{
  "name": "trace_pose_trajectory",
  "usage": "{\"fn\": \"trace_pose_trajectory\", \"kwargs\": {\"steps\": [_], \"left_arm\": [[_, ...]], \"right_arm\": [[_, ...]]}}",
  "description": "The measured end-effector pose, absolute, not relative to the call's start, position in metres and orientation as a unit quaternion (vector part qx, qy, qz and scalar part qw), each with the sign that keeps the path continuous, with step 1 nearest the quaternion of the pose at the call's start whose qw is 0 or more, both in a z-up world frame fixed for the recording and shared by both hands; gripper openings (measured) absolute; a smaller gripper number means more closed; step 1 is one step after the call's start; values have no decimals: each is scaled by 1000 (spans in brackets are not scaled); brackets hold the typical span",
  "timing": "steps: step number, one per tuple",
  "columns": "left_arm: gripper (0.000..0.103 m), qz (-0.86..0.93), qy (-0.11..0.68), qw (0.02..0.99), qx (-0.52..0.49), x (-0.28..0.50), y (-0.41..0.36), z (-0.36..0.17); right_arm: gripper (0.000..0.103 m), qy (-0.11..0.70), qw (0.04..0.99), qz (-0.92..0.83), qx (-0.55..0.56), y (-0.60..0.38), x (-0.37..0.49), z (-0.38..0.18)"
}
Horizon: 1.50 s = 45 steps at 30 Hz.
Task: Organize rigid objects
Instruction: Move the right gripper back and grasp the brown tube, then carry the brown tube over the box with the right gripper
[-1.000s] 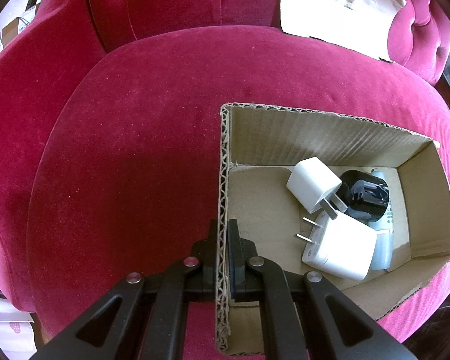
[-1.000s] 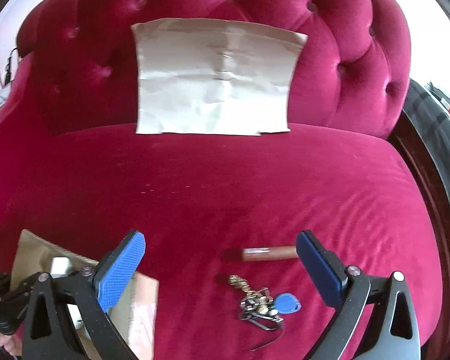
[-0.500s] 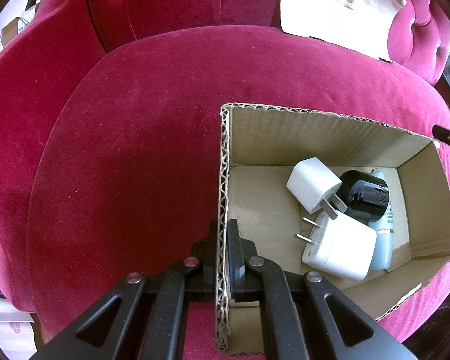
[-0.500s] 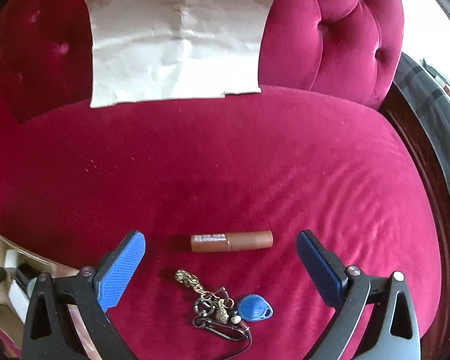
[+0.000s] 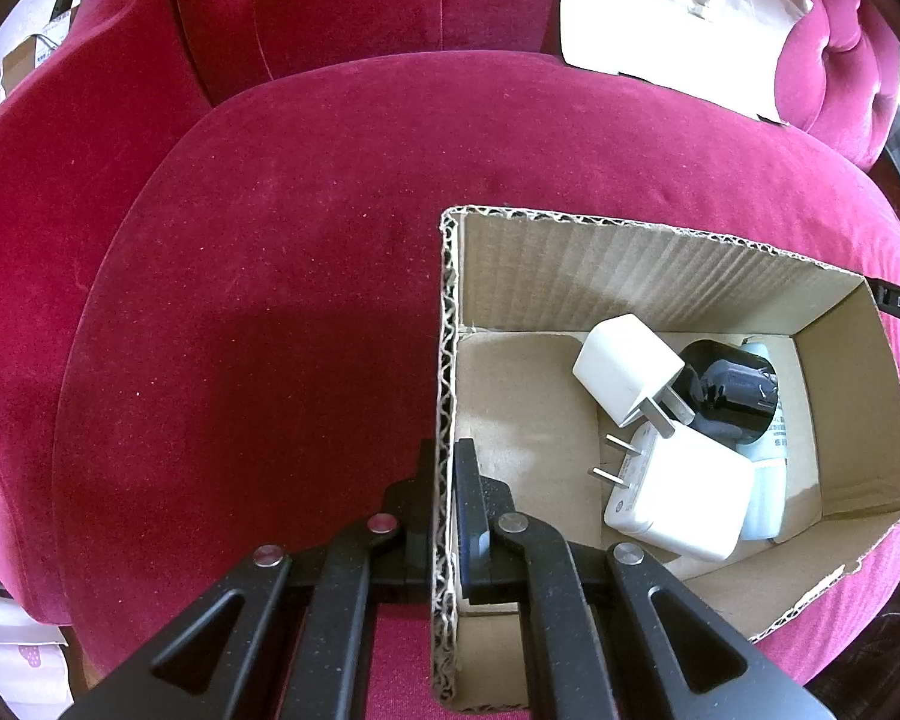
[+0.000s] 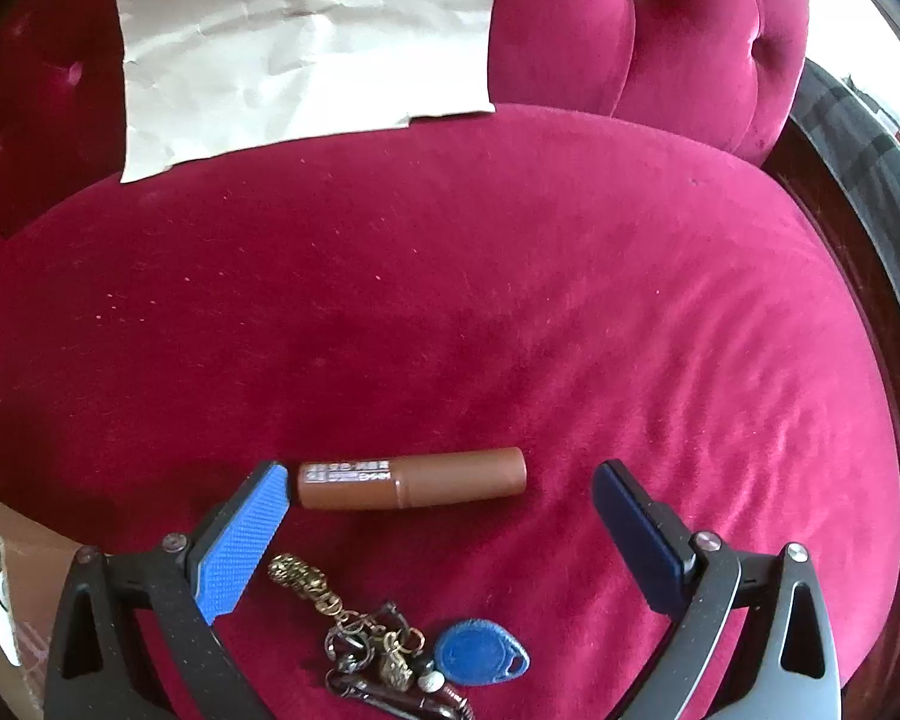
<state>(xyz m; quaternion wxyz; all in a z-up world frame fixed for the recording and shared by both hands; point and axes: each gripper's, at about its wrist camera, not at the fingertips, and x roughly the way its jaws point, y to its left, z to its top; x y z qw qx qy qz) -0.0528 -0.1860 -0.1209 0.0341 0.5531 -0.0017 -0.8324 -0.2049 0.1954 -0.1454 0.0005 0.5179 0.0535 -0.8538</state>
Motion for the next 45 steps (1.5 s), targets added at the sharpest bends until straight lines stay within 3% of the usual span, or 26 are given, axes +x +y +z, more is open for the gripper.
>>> {"fn": "trace_pose_trajectory", "kwargs": {"steps": [10, 11, 14, 15, 45], "left_arm": [[4, -832, -2, 34, 553, -52, -185, -122], [4, -833, -2, 34, 553, -52, -186, -122], [4, -832, -2, 34, 553, -52, -186, -122], [4, -832, -2, 34, 553, -52, -185, -122], [4, -832, -2, 33, 553, -50, -187, -121]], "right_arm": [[103, 48, 8, -852, 521, 194, -203, -146], [101, 48, 9, -852, 520, 194, -203, -146], [78, 49, 10, -853, 519, 194, -202, -144], [76, 51, 7, -855, 516, 193, -201, -143], [76, 77, 26, -856, 511, 163, -178, -96]]}}
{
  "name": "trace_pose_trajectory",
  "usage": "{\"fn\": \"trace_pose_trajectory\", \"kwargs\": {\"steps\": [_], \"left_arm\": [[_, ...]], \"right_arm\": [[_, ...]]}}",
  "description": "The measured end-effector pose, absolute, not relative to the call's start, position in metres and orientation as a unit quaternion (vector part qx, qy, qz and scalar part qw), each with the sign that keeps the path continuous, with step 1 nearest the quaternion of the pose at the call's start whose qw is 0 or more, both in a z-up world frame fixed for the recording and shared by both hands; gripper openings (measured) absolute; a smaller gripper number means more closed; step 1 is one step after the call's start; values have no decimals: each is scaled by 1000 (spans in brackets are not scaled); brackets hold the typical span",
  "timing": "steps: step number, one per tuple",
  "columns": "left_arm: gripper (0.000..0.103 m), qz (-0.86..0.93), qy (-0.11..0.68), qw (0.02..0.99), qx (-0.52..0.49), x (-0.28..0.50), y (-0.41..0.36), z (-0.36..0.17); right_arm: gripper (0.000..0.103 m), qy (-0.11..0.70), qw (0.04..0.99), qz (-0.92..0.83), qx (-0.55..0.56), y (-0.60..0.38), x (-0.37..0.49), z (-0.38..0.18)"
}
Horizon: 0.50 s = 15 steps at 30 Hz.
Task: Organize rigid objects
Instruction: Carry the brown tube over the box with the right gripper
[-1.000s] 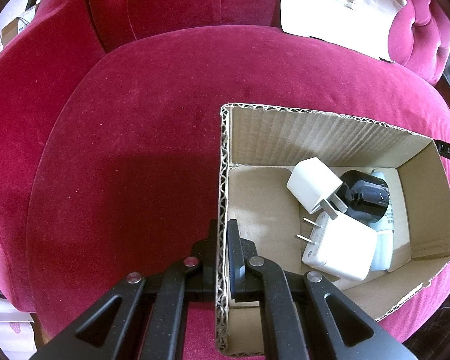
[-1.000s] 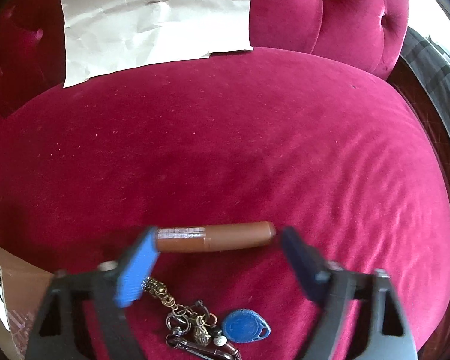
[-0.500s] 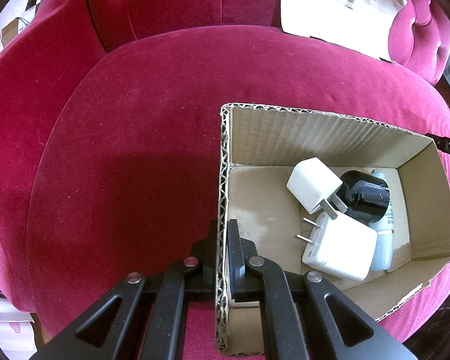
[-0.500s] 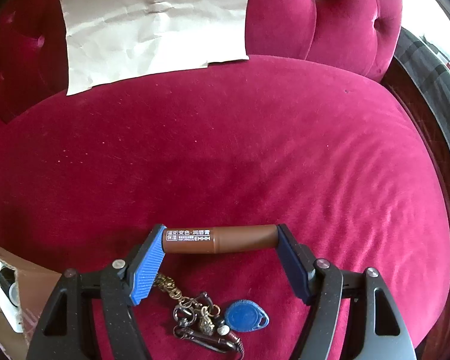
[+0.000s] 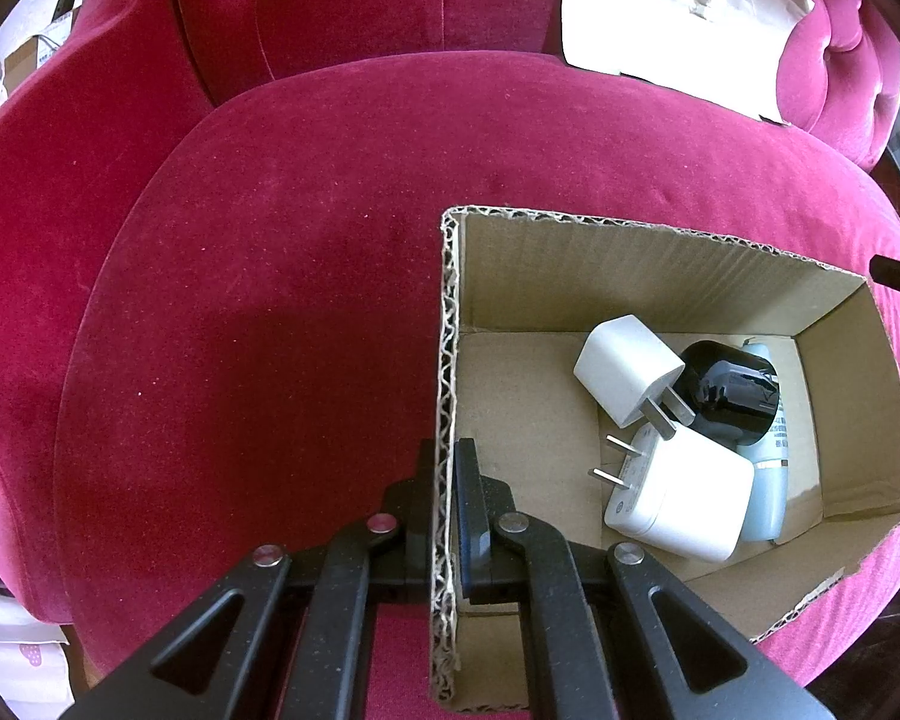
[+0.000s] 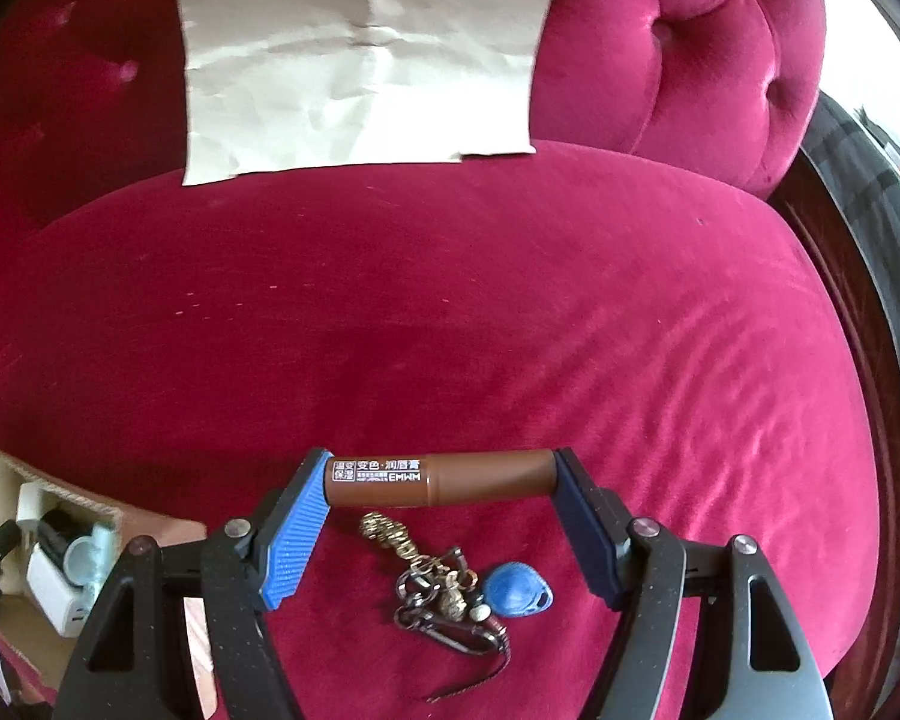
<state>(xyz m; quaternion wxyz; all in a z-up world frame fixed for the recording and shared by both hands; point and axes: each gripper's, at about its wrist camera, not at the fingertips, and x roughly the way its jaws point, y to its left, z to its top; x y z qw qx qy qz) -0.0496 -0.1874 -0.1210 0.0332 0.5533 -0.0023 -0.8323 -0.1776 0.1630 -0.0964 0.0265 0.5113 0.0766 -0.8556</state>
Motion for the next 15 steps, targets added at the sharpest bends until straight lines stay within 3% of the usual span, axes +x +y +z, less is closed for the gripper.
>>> {"fn": "trace_pose_trajectory", "kwargs": {"steps": [15], "left_arm": [[5, -833, -2, 33, 553, -48, -190, -120]], "right_arm": [[76, 103, 82, -864, 485, 118, -154, -63]]}}
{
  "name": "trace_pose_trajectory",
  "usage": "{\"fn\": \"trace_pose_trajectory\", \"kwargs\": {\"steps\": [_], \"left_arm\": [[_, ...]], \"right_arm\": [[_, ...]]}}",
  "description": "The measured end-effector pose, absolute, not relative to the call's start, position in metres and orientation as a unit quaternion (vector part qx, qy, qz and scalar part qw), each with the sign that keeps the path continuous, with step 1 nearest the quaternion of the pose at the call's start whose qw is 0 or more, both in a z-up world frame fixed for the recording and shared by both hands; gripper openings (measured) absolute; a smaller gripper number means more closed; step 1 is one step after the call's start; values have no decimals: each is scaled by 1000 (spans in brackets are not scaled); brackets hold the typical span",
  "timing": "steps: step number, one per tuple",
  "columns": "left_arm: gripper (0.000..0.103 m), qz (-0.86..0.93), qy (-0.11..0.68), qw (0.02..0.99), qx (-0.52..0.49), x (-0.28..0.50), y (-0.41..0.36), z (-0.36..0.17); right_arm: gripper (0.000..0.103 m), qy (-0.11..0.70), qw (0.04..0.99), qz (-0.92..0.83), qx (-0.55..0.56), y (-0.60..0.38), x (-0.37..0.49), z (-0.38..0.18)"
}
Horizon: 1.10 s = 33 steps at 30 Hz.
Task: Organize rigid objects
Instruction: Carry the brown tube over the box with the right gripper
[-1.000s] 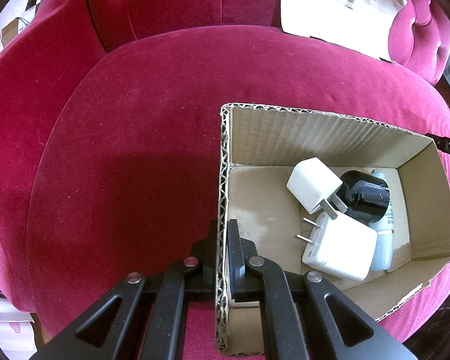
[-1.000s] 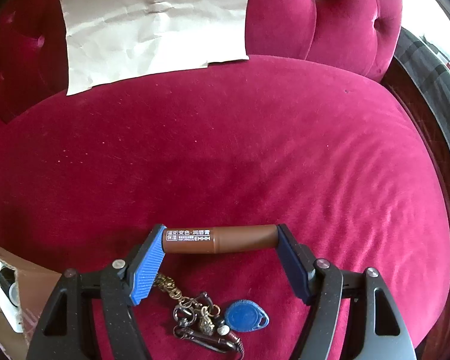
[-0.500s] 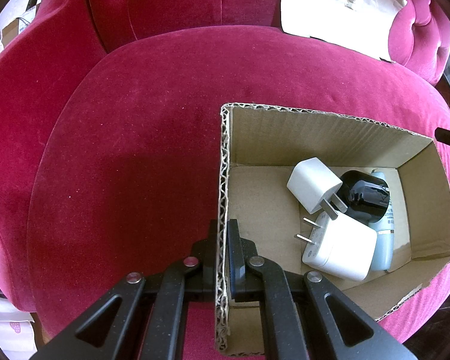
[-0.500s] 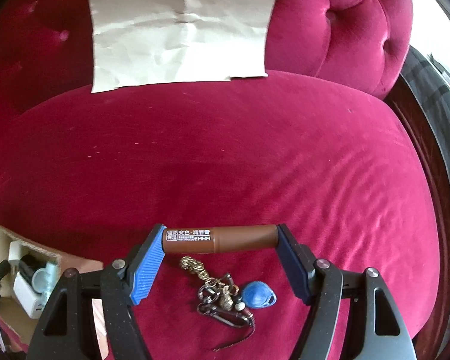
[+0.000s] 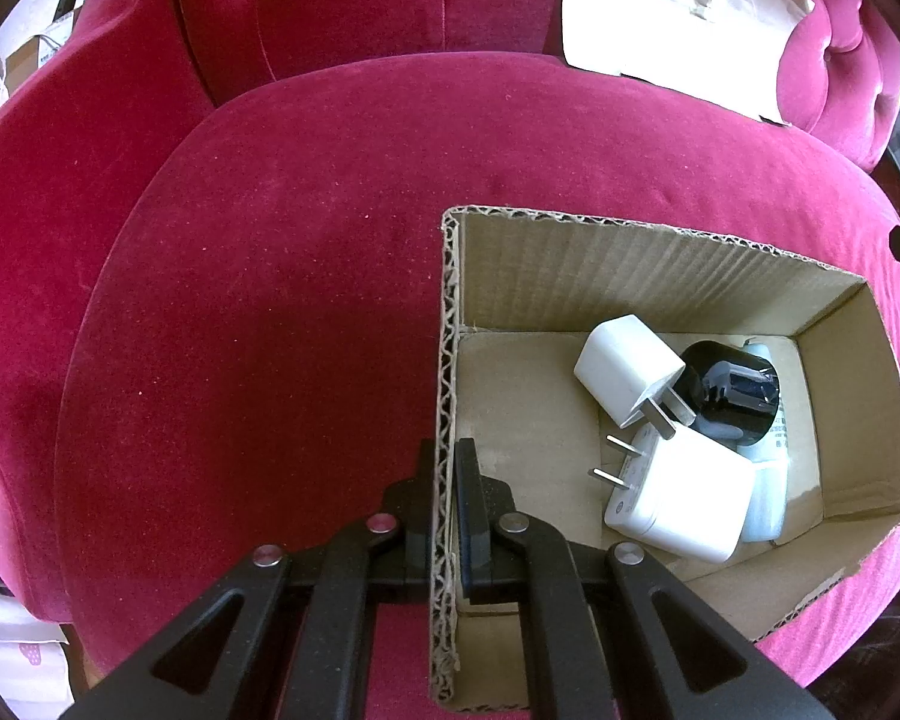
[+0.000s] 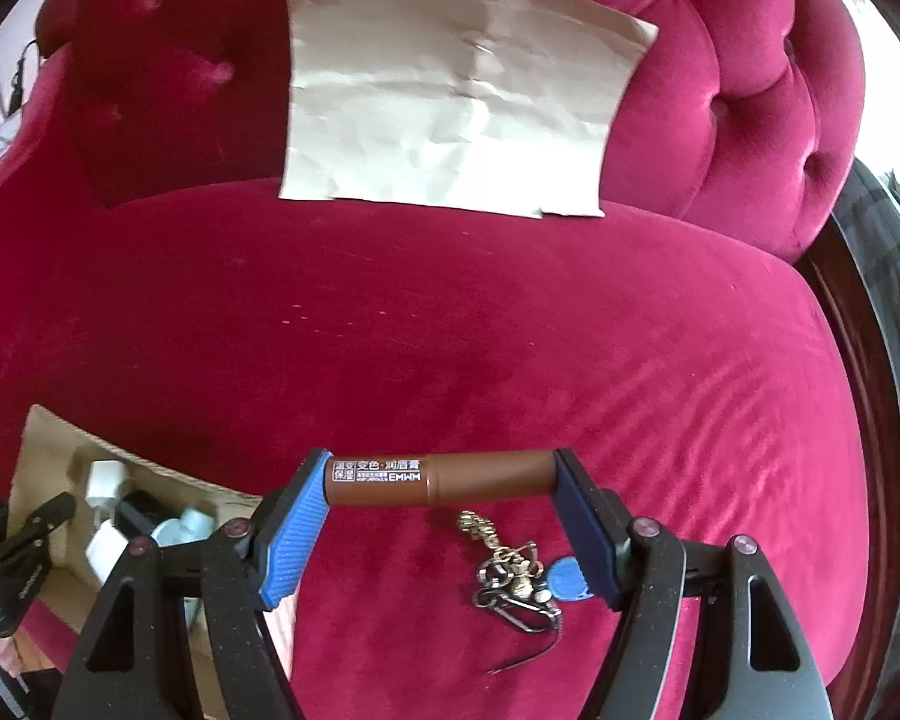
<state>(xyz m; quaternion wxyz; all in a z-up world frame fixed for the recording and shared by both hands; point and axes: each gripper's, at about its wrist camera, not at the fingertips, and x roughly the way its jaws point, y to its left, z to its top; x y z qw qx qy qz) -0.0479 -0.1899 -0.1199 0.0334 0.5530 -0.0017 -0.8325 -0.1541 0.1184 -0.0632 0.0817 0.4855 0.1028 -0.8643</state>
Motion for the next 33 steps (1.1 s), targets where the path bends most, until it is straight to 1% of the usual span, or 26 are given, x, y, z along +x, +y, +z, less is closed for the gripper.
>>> {"fn": "trace_pose_trajectory", "kwargs": {"steps": [10, 33], "left_arm": [[5, -833, -2, 33, 553, -47, -193, -120], [5, -833, -3, 33, 553, -48, -195, -120]], "right_arm": [[76, 117, 124, -865, 473, 85, -136, -51], [76, 129, 213, -842, 478, 13, -107, -65]]}}
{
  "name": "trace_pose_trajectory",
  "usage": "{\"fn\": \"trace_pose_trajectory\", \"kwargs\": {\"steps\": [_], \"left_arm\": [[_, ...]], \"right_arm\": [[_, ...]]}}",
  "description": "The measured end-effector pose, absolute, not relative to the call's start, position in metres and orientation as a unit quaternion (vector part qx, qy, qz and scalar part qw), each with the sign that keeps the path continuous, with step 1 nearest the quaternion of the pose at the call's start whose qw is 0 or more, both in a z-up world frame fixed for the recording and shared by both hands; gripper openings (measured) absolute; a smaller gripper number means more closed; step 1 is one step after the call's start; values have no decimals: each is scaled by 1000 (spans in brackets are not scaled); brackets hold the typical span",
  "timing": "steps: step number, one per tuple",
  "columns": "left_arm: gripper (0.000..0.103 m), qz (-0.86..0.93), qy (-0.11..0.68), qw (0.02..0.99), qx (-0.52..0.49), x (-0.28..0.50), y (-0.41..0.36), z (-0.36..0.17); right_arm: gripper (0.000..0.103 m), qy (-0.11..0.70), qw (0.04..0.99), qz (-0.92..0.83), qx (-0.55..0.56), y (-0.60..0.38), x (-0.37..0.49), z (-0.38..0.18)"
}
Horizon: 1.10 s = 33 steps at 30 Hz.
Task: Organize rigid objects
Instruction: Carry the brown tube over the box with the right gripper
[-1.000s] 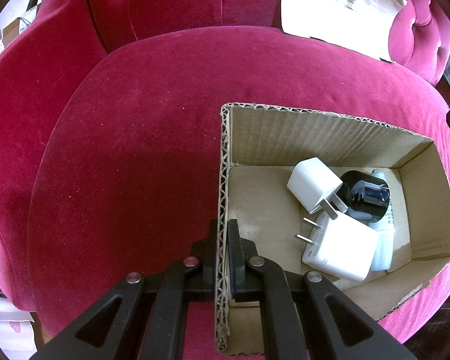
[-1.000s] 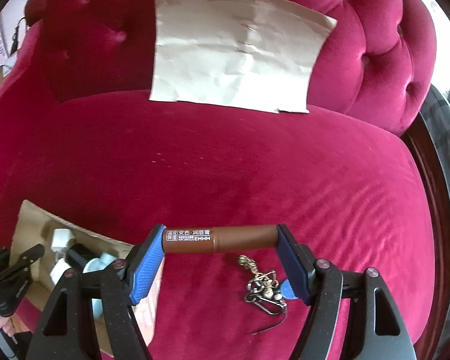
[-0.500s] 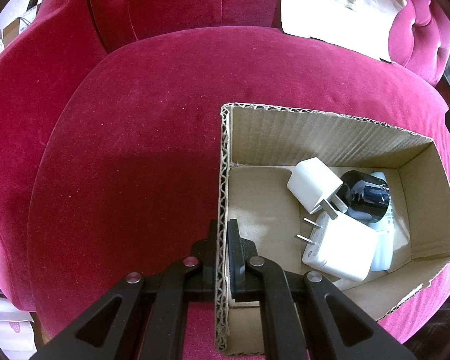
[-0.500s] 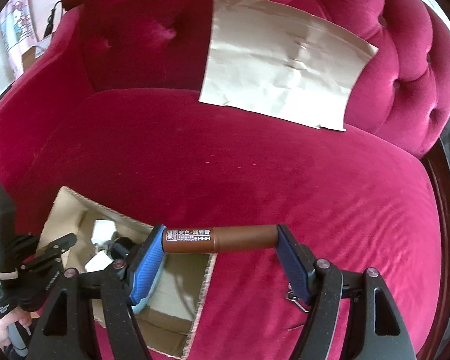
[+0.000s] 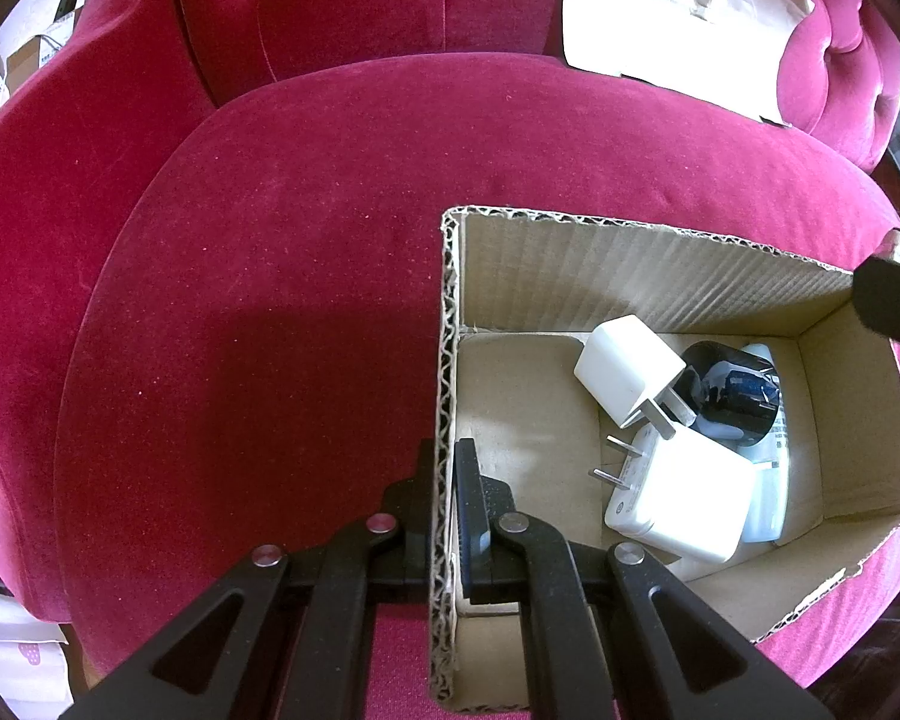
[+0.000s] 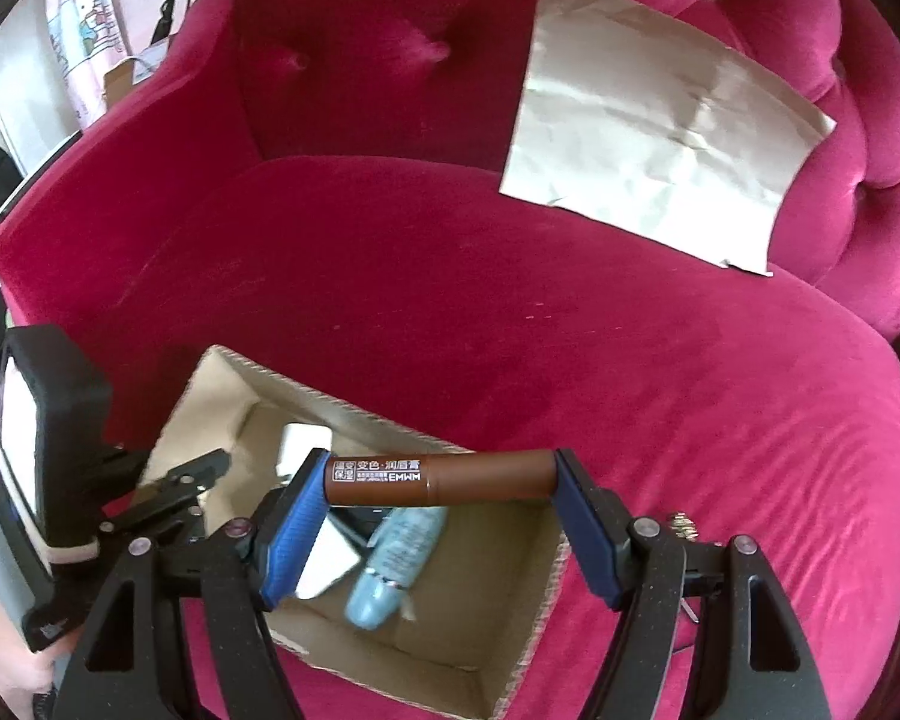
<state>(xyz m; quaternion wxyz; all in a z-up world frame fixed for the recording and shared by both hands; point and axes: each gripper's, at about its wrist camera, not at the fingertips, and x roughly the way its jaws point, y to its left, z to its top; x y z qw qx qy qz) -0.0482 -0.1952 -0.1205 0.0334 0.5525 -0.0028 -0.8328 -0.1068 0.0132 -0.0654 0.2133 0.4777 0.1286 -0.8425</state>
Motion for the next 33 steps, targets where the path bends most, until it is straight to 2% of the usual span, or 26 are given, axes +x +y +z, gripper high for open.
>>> {"fn": "trace_pose_trajectory", "kwargs": {"steps": [28, 33], "left_arm": [[5, -833, -4, 33, 552, -48, -198, -120], [5, -833, -5, 34, 553, -47, -200, -118]], "right_arm": [[77, 123, 244, -821, 502, -30, -107, -104], [89, 137, 231, -825, 496, -29, -103, -104]]}}
